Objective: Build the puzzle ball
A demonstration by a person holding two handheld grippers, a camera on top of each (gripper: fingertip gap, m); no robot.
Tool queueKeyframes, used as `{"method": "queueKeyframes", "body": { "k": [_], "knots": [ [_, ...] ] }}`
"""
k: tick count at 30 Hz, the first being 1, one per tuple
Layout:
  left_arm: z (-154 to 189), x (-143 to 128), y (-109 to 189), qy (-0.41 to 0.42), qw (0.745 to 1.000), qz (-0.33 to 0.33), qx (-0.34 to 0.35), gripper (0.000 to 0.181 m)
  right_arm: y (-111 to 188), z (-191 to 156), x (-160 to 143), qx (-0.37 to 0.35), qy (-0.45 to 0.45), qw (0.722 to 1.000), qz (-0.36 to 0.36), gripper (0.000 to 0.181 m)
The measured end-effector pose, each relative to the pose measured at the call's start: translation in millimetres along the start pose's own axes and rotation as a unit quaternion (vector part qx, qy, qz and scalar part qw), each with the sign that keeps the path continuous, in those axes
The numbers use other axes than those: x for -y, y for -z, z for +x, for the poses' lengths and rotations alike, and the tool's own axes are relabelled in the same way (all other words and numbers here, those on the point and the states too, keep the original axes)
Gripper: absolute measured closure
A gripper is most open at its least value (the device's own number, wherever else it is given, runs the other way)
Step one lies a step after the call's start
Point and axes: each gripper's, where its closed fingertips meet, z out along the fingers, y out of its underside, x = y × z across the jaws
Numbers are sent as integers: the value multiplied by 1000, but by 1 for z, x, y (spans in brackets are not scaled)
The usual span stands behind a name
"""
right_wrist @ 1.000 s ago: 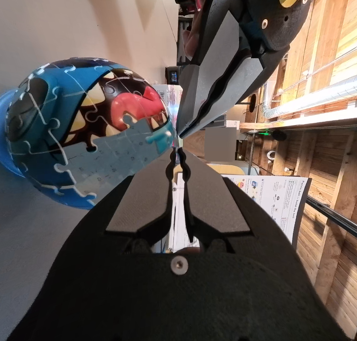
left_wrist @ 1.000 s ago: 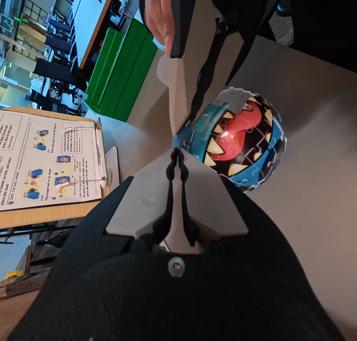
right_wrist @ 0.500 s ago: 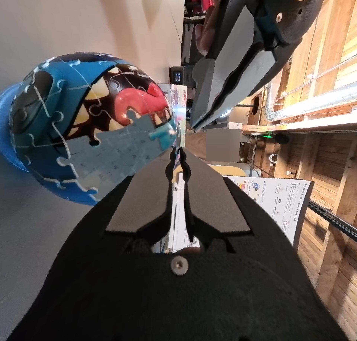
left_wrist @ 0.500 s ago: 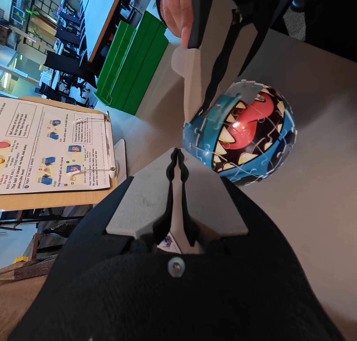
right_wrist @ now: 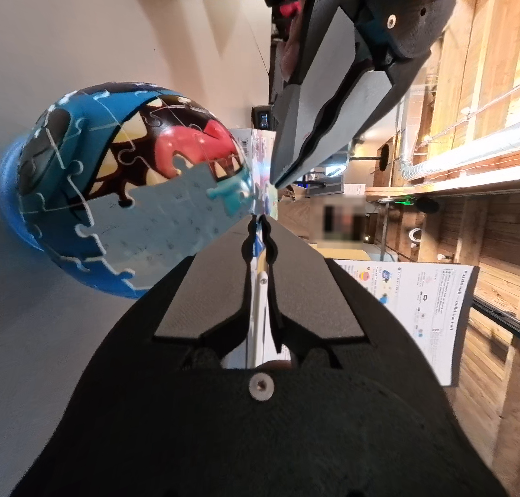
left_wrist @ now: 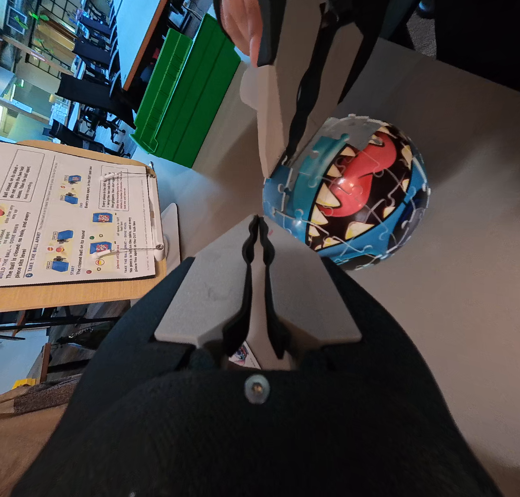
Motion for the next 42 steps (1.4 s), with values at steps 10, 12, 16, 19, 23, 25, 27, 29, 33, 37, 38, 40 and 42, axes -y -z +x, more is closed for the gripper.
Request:
{"method": "queueKeyframes", "body": {
  "k": [10, 12, 16, 19, 23, 25, 27, 29, 33, 37, 38, 40, 42],
  "knots": [
    [1, -4, -2, 9, 1000, 2, -7, 181, -2, 1, 0, 19, -29, 999, 22, 181],
    [1, -4, -1, 10, 1000, 2, -6, 181, -2, 1, 1, 22, -31, 999, 24, 181],
    [1, -3, 0, 12, 1000, 5, -8, 181, -3, 1, 1, 33, -36, 998, 27, 181],
    [2, -1, -1, 15, 1000, 13, -13, 181, -3, 1, 1, 34, -36, 998, 29, 181],
    [6, 1, -5, 16, 1000, 16, -21, 181, -3, 1, 1, 34, -35, 998, 29, 181],
    [8, 0, -8, 15, 999, 15, -26, 181, -3, 0, 1, 32, -29, 999, 27, 181],
    [9, -1, -9, 14, 999, 13, -26, 181, -3, 0, 1, 29, -21, 999, 25, 181],
    [9, 1, -9, 14, 999, 15, -26, 181, -3, 0, 1, 28, -19, 999, 24, 181],
    [7, 6, -7, 14, 999, 28, -24, 181, -3, 0, 1, 30, -19, 999, 24, 181],
    [9, 10, -9, 10, 999, 31, -25, 181, -3, 0, 2, 30, -19, 999, 23, 181],
    [9, 10, -9, 10, 999, 31, -25, 181, -3, 0, 2, 30, -18, 999, 23, 181],
    [9, 10, -9, 9, 999, 32, -27, 181, -3, -1, 2, 29, -16, 999, 22, 181],
    [9, 11, -9, 7, 999, 32, -27, 181, -3, -1, 2, 28, -11, 999, 21, 181]
  ]
}}
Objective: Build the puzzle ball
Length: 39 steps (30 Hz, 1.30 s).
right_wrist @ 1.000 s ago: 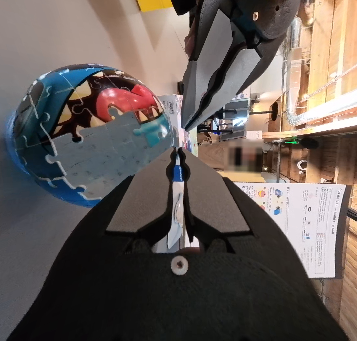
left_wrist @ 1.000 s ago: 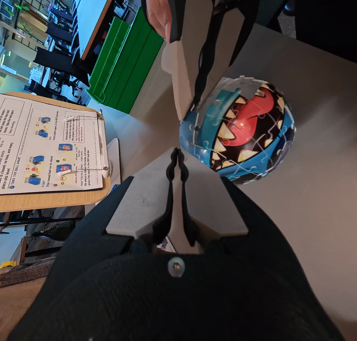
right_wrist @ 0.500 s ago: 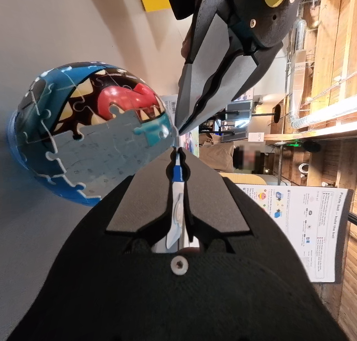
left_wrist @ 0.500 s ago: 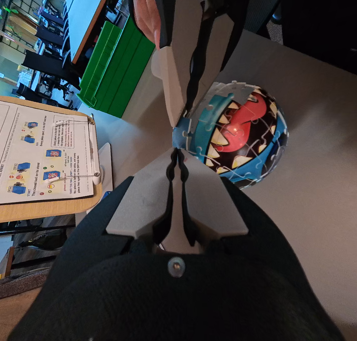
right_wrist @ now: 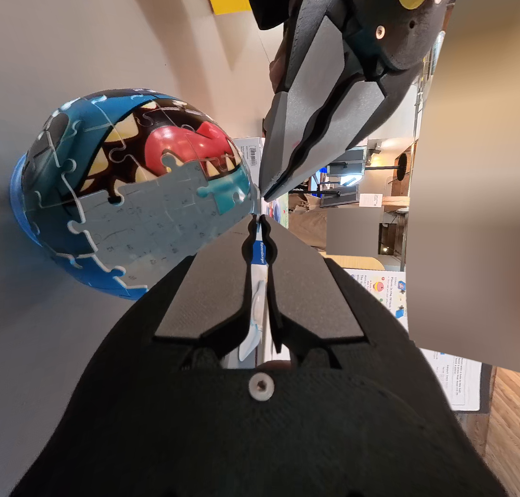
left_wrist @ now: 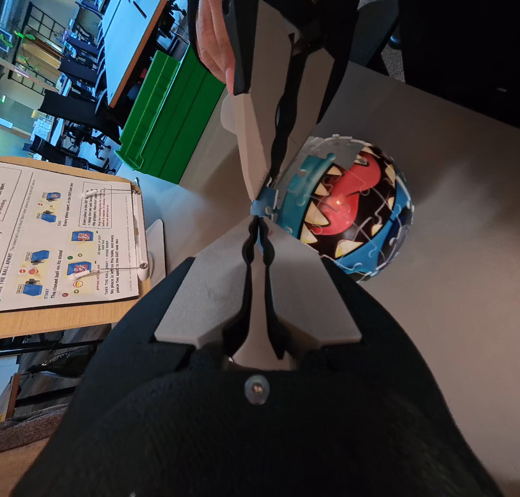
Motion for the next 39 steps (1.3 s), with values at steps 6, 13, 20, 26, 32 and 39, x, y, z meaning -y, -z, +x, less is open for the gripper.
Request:
{"method": "queueKeyframes", "body": {
  "k": [6, 13, 20, 26, 32, 39],
  "knots": [
    [0, -1, -1, -5, 1000, -5, 1, 181, 0, -1, 1, -5, 16, 1000, -6, 181],
    [0, -1, -1, -4, 1000, -5, -2, 181, 0, -2, 1, -9, 43, 999, -13, 181],
    [1, -1, -2, -6, 1000, -6, -4, 181, 1, -3, 1, -14, 69, 998, -8, 181],
    [1, -2, -2, -5, 1000, -7, -4, 181, 1, -4, 5, -15, 84, 996, -2, 181],
    [1, -2, -2, -3, 1000, -5, -6, 181, 0, -9, 10, -15, 81, 997, 3, 181],
    [1, -2, -2, -5, 1000, -6, -6, 181, 2, -14, 17, -9, 72, 997, 14, 180]
  ]
}}
